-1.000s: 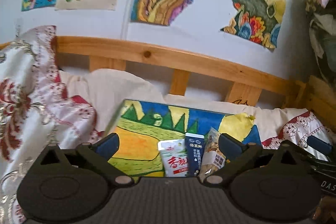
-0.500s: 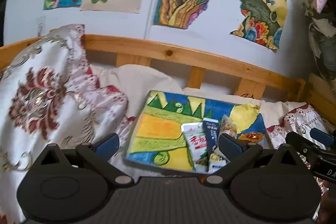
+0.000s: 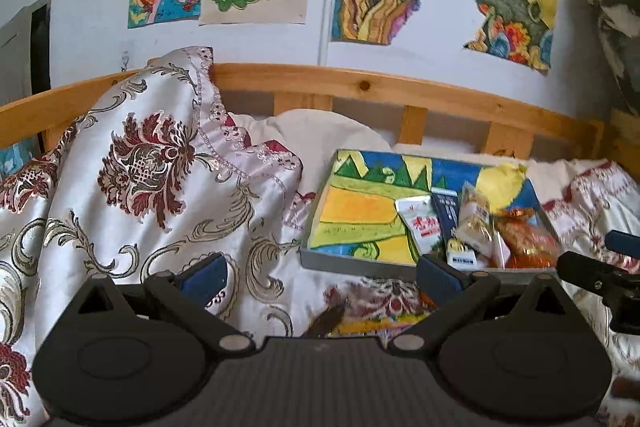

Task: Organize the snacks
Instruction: 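Release both snacks in the tray and withdraw both tools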

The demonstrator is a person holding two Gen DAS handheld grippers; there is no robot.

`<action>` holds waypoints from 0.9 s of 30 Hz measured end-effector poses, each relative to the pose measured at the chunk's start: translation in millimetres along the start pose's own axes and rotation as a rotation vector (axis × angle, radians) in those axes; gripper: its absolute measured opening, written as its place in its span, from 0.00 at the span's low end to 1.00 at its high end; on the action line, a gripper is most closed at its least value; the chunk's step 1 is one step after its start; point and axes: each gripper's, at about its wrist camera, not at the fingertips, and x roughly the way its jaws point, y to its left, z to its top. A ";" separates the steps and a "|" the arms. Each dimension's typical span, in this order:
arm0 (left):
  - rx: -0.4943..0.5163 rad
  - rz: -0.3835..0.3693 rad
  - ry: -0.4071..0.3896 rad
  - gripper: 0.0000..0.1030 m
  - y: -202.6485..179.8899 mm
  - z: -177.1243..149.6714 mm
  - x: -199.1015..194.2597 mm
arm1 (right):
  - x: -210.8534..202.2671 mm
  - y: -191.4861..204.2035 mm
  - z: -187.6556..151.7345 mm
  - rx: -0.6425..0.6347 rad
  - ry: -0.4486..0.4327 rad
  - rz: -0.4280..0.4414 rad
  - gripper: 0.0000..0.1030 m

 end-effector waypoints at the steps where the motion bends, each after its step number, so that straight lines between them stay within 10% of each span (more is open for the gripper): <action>1: 0.021 0.000 -0.002 0.99 -1.8 -3.0 -1.8 | -1.0 2.2 -2.0 -0.004 0.009 0.006 0.99; 9: 0.179 0.019 0.086 0.99 -14.3 -27.3 4.0 | 3.2 19.5 -14.0 -0.056 0.110 0.028 0.99; 27: 0.183 0.038 0.216 0.99 -9.4 -46.6 16.5 | 20.1 34.4 -35.4 -0.096 0.299 0.054 0.99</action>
